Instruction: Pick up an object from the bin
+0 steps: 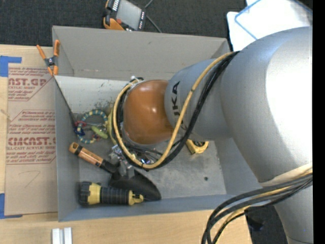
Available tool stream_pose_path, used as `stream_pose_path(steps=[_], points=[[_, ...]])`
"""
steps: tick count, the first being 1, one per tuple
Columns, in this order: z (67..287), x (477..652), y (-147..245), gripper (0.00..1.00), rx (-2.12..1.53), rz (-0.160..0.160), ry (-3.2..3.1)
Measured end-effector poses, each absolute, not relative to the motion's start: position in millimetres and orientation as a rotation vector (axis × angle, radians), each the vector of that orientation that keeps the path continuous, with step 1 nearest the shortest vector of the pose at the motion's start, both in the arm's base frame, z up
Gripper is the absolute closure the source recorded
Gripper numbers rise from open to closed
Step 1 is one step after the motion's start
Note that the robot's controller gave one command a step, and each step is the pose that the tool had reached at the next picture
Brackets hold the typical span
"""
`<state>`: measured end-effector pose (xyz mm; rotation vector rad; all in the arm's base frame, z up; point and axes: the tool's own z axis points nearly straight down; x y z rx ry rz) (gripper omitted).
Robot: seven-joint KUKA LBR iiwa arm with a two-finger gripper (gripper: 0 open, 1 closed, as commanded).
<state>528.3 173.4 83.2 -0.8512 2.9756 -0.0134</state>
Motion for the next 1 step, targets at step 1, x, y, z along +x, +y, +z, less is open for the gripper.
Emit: stream_pose_path(steps=[1], points=[[100.0,552.5,164.7,1.00,-1.321,-0.025,2.791]])
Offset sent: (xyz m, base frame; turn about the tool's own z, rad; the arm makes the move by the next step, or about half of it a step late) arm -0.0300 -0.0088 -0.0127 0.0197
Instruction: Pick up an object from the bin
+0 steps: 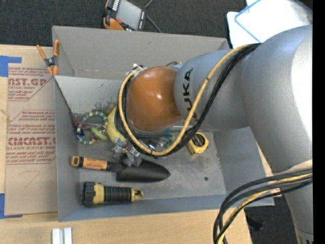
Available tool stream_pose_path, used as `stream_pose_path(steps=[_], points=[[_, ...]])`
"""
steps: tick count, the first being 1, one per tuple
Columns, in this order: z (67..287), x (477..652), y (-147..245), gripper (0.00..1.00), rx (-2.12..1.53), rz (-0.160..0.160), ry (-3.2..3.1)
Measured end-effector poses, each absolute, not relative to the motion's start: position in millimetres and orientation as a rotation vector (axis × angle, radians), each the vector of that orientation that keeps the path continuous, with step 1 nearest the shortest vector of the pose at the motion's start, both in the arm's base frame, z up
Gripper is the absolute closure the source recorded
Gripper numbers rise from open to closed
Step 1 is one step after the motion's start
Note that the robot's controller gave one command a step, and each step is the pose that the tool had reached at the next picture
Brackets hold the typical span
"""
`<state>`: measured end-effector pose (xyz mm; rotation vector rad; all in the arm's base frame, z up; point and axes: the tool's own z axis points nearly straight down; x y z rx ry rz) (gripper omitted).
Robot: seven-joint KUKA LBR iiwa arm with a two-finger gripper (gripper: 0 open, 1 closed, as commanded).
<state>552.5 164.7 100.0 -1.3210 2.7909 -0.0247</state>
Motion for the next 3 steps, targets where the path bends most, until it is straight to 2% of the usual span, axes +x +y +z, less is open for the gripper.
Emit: stream_pose_path(steps=[1,2,3], points=[[76,508.1,164,1.00,-0.825,-0.014,2.967],[167,533.0,167,1.00,-1.269,-0.023,2.816],[175,510.6,167,1.00,-0.952,-0.015,2.938]])
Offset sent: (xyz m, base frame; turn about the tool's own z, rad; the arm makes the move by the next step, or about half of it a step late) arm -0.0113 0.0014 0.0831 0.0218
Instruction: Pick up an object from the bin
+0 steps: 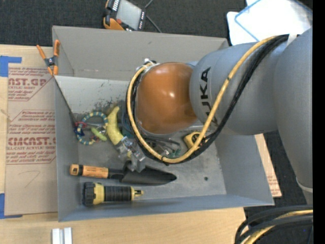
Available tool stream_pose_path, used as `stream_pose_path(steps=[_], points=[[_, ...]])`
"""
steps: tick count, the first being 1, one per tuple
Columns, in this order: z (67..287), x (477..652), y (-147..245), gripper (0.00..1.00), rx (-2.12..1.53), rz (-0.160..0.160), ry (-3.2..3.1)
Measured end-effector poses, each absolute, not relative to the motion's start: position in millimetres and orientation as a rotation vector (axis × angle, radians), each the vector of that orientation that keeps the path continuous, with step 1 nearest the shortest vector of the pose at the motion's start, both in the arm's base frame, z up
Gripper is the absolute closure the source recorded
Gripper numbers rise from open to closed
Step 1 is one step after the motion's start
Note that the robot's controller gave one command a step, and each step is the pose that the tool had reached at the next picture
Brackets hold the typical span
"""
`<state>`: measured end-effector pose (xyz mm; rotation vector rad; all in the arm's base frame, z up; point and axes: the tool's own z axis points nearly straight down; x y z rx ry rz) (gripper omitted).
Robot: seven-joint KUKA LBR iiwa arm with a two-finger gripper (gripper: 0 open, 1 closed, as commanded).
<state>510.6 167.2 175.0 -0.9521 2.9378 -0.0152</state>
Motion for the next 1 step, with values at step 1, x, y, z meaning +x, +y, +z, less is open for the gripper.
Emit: stream_pose_path(steps=[1], points=[[166.9,528.2,162.4,1.00,-1.170,-0.022,2.851]])
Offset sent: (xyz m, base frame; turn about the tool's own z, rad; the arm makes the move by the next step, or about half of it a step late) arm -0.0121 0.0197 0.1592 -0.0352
